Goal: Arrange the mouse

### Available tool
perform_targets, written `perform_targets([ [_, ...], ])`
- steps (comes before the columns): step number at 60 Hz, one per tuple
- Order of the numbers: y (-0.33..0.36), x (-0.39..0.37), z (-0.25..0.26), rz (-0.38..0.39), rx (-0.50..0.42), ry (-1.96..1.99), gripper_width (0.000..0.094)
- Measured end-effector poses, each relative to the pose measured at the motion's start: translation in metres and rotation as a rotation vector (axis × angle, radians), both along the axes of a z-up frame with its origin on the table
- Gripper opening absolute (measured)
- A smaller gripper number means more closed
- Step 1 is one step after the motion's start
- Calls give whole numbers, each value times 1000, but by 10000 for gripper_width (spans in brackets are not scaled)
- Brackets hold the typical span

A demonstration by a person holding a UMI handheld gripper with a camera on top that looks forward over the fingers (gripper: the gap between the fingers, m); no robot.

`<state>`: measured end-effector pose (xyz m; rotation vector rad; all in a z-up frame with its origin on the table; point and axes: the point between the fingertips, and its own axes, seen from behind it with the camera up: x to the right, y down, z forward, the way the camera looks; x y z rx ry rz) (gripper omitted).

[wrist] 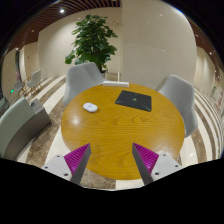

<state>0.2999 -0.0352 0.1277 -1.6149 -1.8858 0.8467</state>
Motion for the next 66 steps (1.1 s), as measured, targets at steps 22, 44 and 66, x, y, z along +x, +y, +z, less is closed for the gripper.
perform_targets([
  [22, -106, -54, -23, 28, -38, 19, 870],
  [44, -156, -155, -78, -31, 1, 5, 871],
  [66, -163, -261, -136, -80, 46, -12, 869],
])
